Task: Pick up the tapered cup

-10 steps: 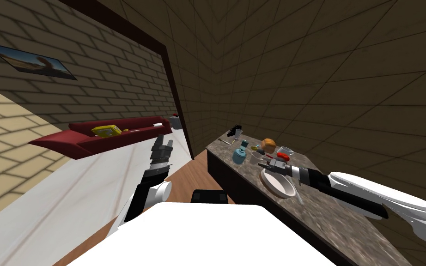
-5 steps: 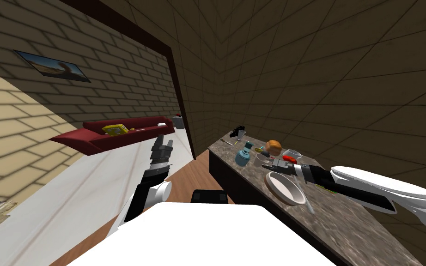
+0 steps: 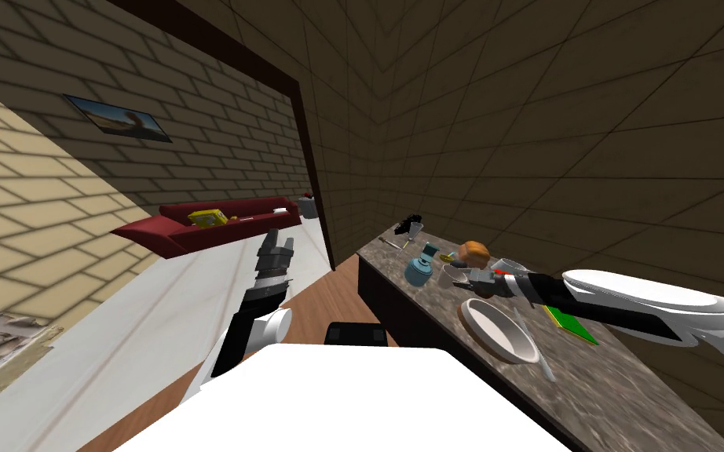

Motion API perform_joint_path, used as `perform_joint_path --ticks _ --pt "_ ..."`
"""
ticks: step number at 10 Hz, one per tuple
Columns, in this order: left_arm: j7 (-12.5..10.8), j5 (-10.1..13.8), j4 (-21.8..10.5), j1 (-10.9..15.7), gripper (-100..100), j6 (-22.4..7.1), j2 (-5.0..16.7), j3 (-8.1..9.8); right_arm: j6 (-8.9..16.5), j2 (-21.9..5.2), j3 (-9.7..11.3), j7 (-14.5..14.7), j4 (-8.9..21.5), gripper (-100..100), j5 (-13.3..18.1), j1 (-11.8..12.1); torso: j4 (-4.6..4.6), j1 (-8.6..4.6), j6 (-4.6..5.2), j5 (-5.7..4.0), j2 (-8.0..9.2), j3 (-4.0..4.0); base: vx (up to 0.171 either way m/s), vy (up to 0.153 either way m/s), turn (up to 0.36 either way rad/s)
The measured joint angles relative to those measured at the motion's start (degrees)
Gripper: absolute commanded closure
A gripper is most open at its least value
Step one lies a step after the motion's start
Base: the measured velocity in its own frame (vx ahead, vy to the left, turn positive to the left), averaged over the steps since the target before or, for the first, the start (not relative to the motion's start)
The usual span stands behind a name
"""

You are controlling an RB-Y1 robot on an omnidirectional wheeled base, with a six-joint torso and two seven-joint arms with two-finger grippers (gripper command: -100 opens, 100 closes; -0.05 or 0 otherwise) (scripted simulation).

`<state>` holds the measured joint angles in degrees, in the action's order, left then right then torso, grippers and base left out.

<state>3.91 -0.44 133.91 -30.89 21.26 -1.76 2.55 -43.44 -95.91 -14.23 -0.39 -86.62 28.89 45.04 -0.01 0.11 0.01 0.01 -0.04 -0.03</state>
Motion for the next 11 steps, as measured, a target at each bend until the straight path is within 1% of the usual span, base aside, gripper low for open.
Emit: perform_joint_path --ticks 1,2,3,4,6,8,9,10,11 --pt "0.00 0.00 0.00 0.00 0 0.00 0.00 0.00 -0.43 -1.65 -0.02 -0.03 1.37 -100 0.68 0.60 -0.01 0.03 0.00 0.00 -0.02 -0.01 0.011 0.015 0.042" --pt "0.00 0.00 0.00 0.00 0 0.00 0.00 0.00 -0.61 -2.94 0.59 0.04 1.99 -100 0.92 0.38 0.00 -0.01 0.01 -0.01 0.00 0.00 0.017 0.017 0.065" --pt "0.00 0.00 0.00 0.00 0 0.00 0.00 0.00 -0.76 -4.78 1.75 0.18 2.98 -100 1.09 -0.13 0.00 -0.01 0.00 -0.01 -0.01 -0.01 0.021 0.013 0.094" --pt "0.00 0.00 0.00 0.00 0 0.00 0.00 0.00 -0.82 -6.57 2.31 0.25 3.69 -100 1.60 0.26 -0.01 -0.02 0.00 -0.01 -0.03 -0.02 0.020 0.005 0.097" --pt "0.00 0.00 0.00 0.00 0 0.00 0.00 0.00 -1.35 -9.81 1.46 -0.26 4.82 -100 3.26 2.58 -0.01 -0.07 0.01 -0.02 -0.01 -0.01 0.013 -0.001 0.070" --pt "0.00 0.00 0.00 0.00 0 0.00 0.00 0.00 -1.72 -12.94 2.45 -0.54 5.58 -100 4.08 3.71 0.00 -0.08 0.02 -0.03 0.02 0.01 0.010 -0.002 0.046" --pt "0.00 0.00 0.00 0.00 0 0.00 0.00 0.00 -2.62 -12.57 1.75 -1.88 5.57 -100 7.03 4.06 0.01 -0.09 0.04 -0.04 0.05 0.03 0.007 0.000 0.005" --pt "0.00 0.00 0.00 0.00 0 0.00 0.00 0.00 -2.60 -13.54 2.54 -1.82 5.60 -100 6.24 4.47 0.01 -0.09 0.04 -0.04 0.06 0.03 0.000 0.000 0.000" --pt "0.00 0.00 0.00 0.00 0 0.00 0.00 0.00 -2.14 -14.40 3.39 -0.87 5.76 -100 4.73 4.73 0.02 -0.09 0.04 -0.04 0.07 0.04 0.000 0.000 0.000"
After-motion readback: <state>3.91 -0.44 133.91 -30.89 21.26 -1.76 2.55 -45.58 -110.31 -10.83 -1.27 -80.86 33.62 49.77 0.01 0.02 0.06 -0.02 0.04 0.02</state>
